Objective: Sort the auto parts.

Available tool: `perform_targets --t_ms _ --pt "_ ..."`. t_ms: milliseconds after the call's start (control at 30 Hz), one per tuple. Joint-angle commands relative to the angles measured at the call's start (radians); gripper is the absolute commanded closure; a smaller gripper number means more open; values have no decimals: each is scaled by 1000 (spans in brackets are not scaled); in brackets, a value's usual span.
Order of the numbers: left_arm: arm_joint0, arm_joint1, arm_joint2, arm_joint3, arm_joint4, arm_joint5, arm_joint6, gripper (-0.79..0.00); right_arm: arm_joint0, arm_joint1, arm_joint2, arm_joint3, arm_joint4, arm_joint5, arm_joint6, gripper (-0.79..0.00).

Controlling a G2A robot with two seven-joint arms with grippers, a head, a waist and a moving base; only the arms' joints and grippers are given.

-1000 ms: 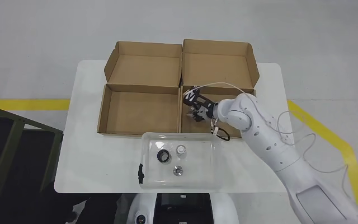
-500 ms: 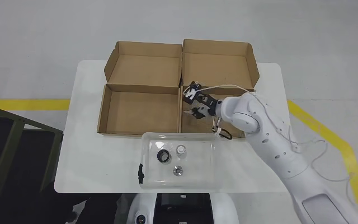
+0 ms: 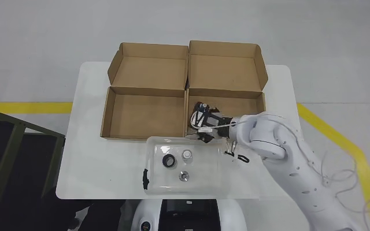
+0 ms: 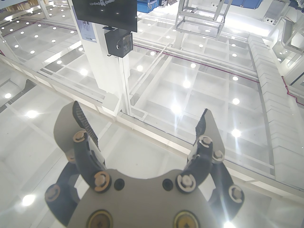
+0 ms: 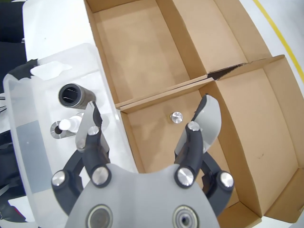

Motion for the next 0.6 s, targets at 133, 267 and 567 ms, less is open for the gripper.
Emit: perform_targets --t_ms 133,267,567 --pt "0 0 0 0 0 0 0 -785 -96 21 33 -148 29 -45 42 -730" --pt "0 0 0 0 0 0 0 -785 -151 33 30 -222 35 -69 80 -757" --pt "0 0 0 0 0 0 0 -785 -226 47 -16 -273 -18 -106 75 -785"
